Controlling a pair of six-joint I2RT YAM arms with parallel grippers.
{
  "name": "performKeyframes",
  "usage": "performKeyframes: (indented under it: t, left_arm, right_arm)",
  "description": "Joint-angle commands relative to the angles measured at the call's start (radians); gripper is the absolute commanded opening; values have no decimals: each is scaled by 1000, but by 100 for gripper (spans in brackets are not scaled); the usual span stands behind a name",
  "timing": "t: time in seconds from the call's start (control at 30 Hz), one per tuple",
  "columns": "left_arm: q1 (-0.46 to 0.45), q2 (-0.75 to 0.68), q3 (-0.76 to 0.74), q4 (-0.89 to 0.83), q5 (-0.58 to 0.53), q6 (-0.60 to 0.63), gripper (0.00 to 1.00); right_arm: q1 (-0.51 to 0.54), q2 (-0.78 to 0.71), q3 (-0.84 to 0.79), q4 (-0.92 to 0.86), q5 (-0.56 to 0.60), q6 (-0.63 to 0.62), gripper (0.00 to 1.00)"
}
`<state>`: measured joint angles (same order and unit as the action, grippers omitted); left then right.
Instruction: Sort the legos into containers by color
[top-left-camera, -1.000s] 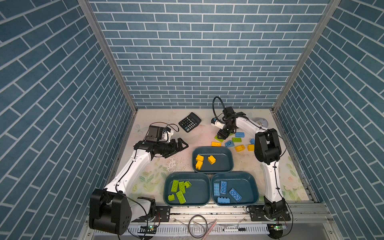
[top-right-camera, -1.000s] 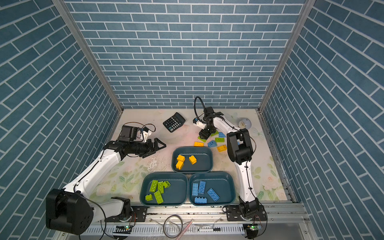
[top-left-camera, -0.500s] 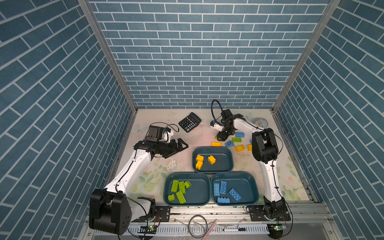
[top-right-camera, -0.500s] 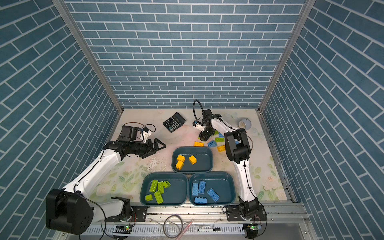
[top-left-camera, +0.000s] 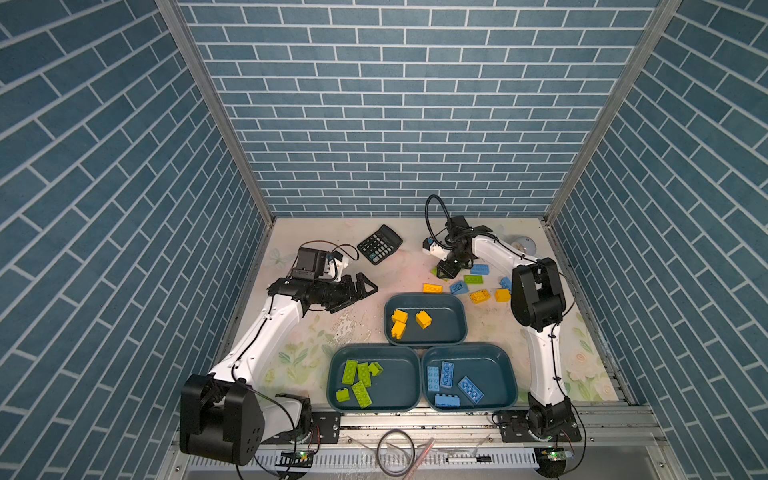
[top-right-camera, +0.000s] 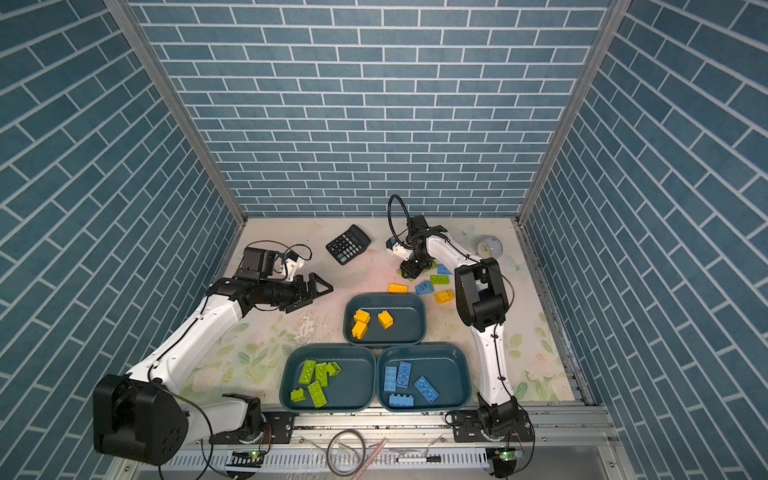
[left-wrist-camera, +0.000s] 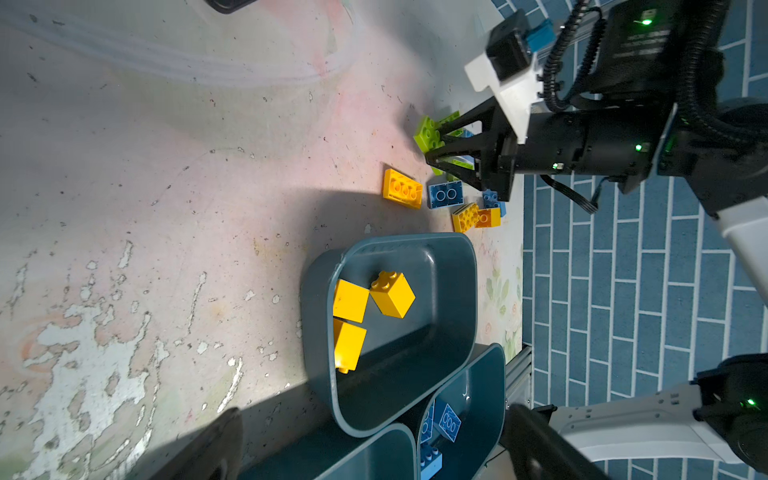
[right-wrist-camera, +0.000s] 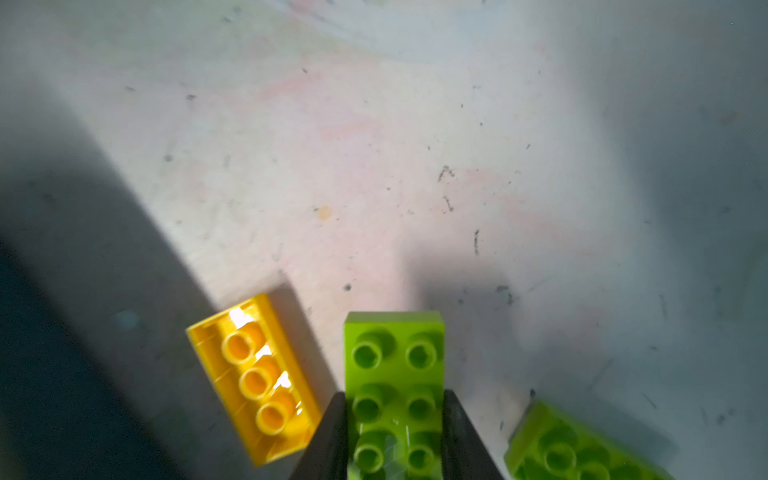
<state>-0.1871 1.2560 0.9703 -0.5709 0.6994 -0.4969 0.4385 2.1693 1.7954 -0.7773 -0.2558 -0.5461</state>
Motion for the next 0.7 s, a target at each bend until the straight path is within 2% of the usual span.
performKeyframes:
  t: [0.0,0.2,0.37,0.5,0.67]
  left_arm:
    - [9,9,24,-10,14,25,100]
    - [24,25,45,-28,20,55,100]
    - [37,34,56,-50,0,72,100]
    - [41,41,53,-55,-19,71,100]
    - [41,51,43,-60,-23,72,100]
  right_arm:
    - [19,-188,-95,11,-111,-7,23]
    - [160,-444,-369,75,-198,-19,24]
    - [326,-594,-545,142,-246,37,24]
    - [470,-633,-624,197,-234,51,25]
    - [623,-584,-647,265,-203,57,27]
